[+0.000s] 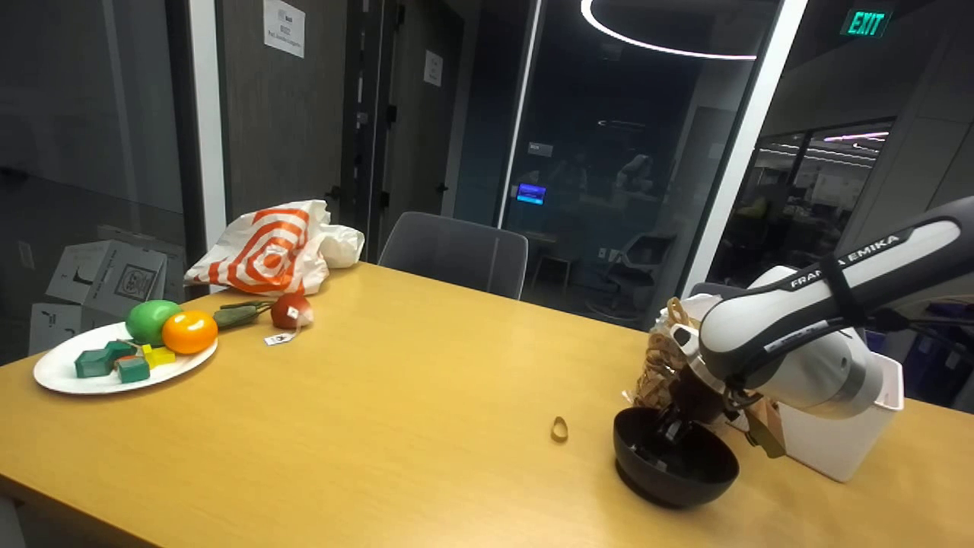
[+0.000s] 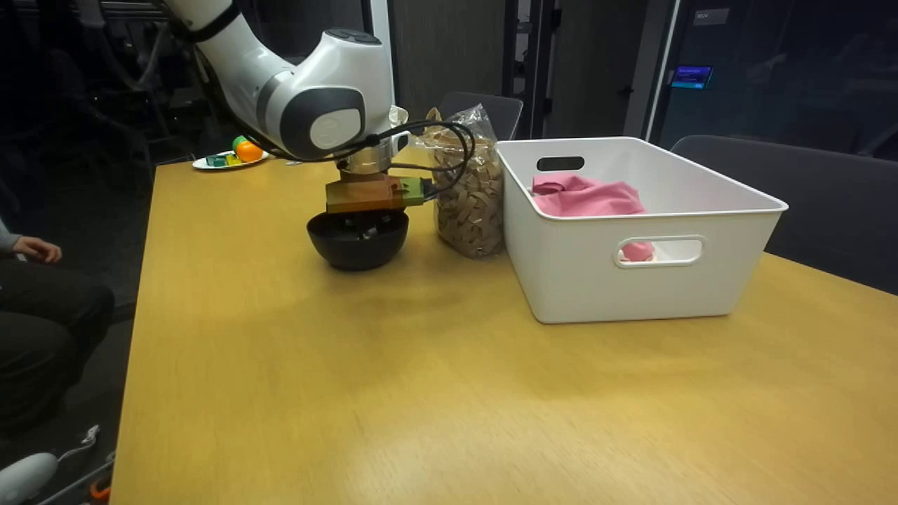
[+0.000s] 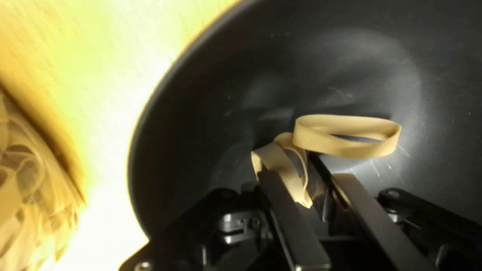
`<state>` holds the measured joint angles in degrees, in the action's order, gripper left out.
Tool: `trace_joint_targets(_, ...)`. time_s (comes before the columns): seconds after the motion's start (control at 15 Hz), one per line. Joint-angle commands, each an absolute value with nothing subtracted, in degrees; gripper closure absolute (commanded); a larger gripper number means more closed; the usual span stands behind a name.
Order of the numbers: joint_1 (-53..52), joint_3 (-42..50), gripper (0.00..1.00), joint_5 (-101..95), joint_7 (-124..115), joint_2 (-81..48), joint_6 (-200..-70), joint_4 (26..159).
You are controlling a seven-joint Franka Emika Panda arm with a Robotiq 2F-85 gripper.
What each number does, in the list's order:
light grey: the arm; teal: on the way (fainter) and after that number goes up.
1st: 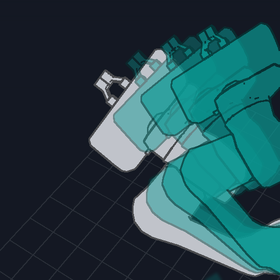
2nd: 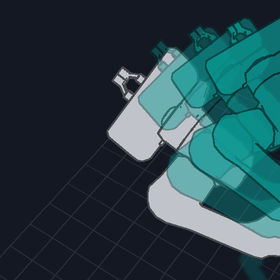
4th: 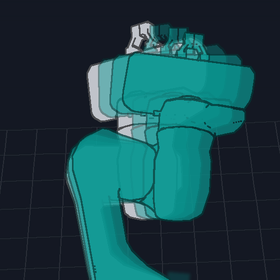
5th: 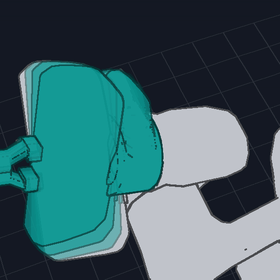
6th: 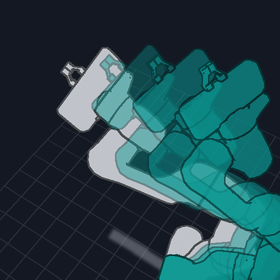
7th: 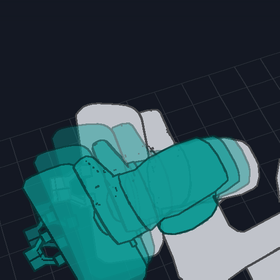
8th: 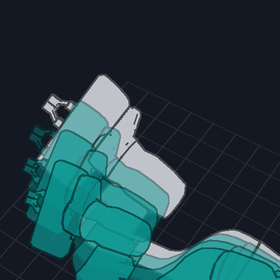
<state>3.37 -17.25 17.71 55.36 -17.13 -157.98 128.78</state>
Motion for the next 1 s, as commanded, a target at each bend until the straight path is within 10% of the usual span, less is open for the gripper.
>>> trace_joint_targets(0.0,4.9,-18.7,0.93,19.5,57.6,-16.5,-158.2,129.1)
trace_joint_targets(0.93,2.0,-12.8,0.90,15.8,51.8,-7.0,-140.7,126.1)
